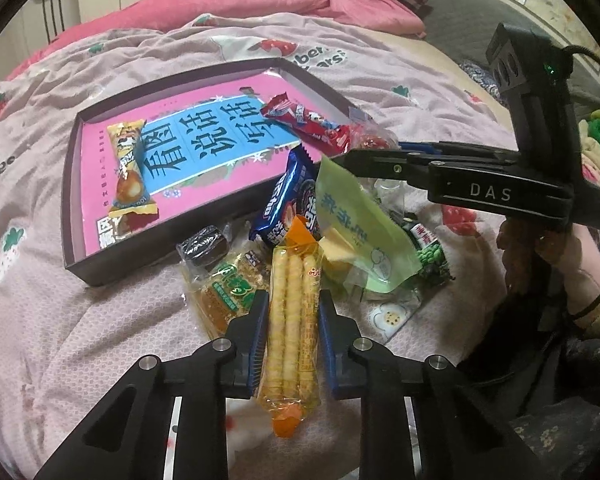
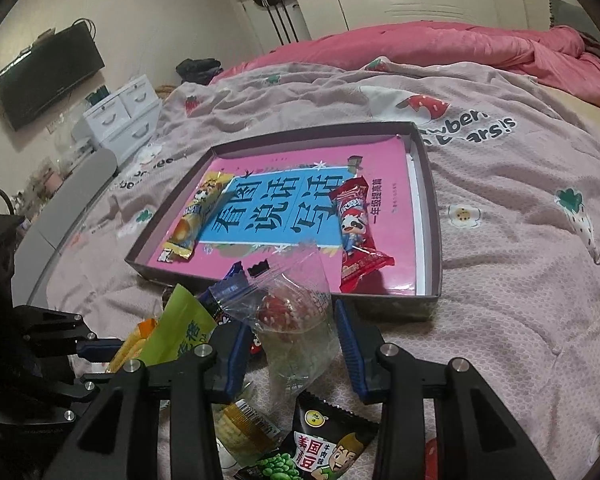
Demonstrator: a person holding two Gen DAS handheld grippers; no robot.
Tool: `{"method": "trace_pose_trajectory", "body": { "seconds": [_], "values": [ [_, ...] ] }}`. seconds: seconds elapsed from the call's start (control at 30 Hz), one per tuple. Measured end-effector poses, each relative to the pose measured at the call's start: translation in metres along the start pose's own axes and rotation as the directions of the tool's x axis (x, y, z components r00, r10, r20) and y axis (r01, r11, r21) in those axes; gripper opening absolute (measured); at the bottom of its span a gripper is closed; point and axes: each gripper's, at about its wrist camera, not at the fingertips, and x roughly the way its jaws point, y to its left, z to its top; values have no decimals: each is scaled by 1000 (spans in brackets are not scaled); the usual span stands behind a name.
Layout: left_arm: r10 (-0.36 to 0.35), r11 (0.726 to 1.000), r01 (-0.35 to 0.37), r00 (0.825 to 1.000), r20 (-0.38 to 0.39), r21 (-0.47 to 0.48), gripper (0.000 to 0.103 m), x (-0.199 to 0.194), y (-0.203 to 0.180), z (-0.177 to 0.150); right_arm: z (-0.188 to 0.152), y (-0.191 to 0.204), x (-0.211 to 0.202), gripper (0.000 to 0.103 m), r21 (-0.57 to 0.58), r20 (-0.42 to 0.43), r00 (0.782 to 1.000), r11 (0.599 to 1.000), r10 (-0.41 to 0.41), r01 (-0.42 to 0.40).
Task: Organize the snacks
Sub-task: 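Grasp the yellow wafer-roll pack with the left tool while the right tool grasps the clear candy bag, then carry the wafer-roll pack and clear candy bag over the tray, lowering the wafer-roll pack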
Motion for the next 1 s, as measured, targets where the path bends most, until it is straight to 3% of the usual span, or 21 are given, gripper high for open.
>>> {"method": "trace_pose_trajectory", "body": {
  "seconds": [1.0],
  "values": [
    [86, 992, -72, 988, 131, -102, 24, -46, 24, 14, 8, 6, -27, 41, -4, 116, 992, 999, 46, -46]
  ]
}}
